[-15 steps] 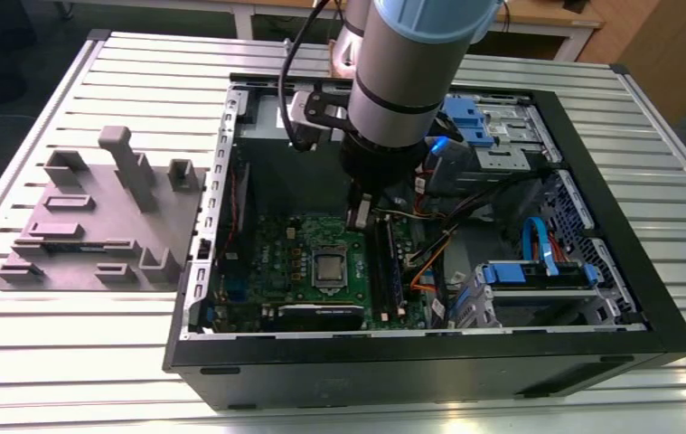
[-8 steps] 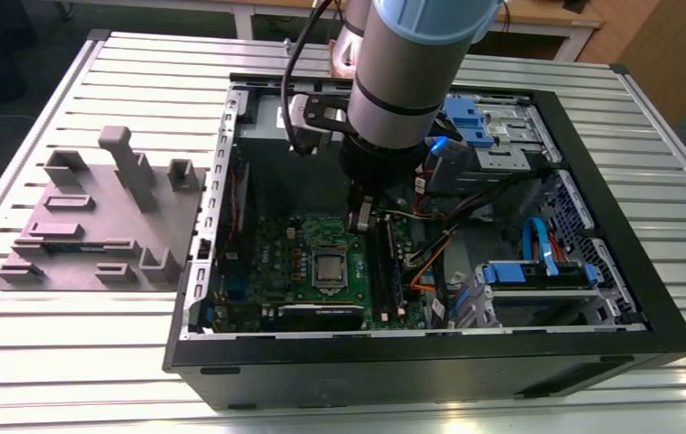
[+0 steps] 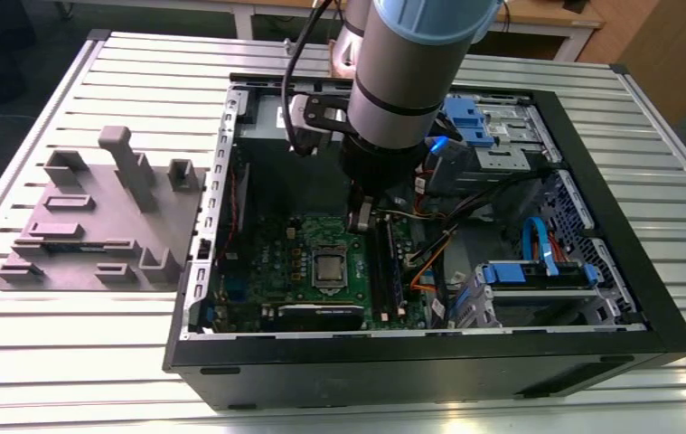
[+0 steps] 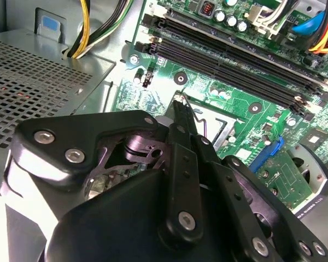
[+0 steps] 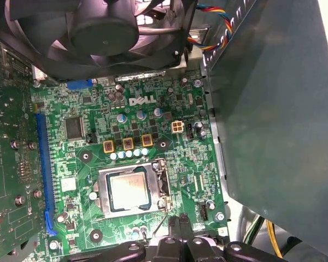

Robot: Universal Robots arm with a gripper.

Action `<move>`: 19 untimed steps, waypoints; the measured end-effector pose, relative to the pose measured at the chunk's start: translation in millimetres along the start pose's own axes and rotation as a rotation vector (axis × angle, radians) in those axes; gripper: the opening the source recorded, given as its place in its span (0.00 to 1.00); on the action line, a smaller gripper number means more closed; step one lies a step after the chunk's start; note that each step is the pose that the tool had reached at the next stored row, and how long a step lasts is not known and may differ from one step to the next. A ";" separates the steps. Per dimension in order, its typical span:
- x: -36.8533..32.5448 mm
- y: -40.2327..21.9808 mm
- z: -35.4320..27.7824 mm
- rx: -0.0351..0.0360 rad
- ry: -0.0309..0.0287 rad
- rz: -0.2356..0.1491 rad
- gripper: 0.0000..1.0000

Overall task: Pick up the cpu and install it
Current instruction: 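Install the first cpu locking lever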

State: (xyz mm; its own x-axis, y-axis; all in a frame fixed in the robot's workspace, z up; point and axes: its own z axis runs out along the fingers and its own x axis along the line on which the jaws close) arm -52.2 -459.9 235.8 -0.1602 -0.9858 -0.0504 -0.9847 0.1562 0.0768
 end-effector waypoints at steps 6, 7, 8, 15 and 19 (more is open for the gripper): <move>1.6 -0.2 -0.1 -0.0006 0.0009 -0.012 0.11; 1.7 -0.2 -0.1 -0.0011 0.0018 -0.021 0.11; 1.7 -0.2 -0.1 -0.0016 0.0026 -0.032 0.11; 4.9 -0.7 0.3 -0.0024 0.0096 -0.066 0.11; 8.1 -1.3 0.1 -0.0013 0.0162 -0.066 0.11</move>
State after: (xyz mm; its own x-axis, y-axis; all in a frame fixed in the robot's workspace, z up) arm -52.3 -468.1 235.2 -0.0937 -0.9948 -0.0393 -0.9931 0.0905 0.0752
